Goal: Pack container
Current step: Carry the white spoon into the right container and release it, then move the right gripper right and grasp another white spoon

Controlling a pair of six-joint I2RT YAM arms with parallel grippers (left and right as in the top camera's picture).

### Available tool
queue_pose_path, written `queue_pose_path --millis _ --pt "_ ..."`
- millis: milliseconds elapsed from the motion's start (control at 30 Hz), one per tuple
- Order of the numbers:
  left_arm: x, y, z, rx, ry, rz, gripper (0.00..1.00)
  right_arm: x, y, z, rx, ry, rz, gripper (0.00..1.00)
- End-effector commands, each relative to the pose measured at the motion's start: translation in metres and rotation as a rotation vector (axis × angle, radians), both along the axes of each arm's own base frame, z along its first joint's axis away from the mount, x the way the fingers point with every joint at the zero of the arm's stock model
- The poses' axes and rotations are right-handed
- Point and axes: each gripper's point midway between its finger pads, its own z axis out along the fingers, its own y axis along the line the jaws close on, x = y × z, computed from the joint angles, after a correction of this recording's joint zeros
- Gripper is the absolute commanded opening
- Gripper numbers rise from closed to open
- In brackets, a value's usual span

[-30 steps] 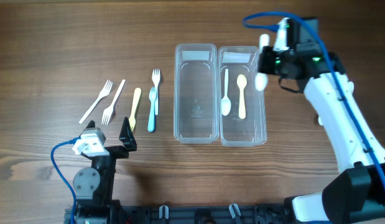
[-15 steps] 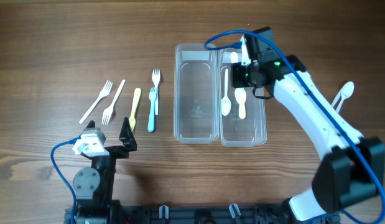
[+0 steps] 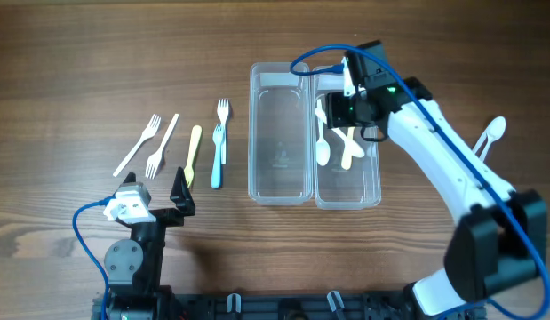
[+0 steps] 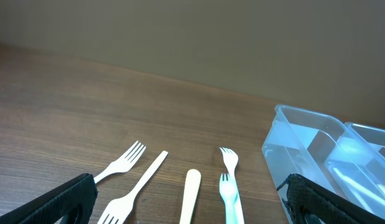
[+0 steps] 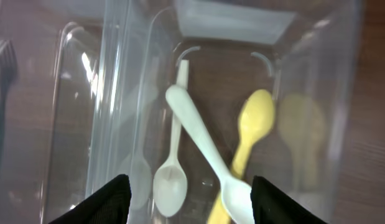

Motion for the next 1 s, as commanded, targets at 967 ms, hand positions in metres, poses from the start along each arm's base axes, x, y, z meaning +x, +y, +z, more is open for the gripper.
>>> queue_pose_path --millis 967 --pt "-0.001 0.000 -0.001 -0.015 0.011 0.003 1.00 -0.035 -0.303 -0.051 -0.026 0.139 -0.908 0.50"
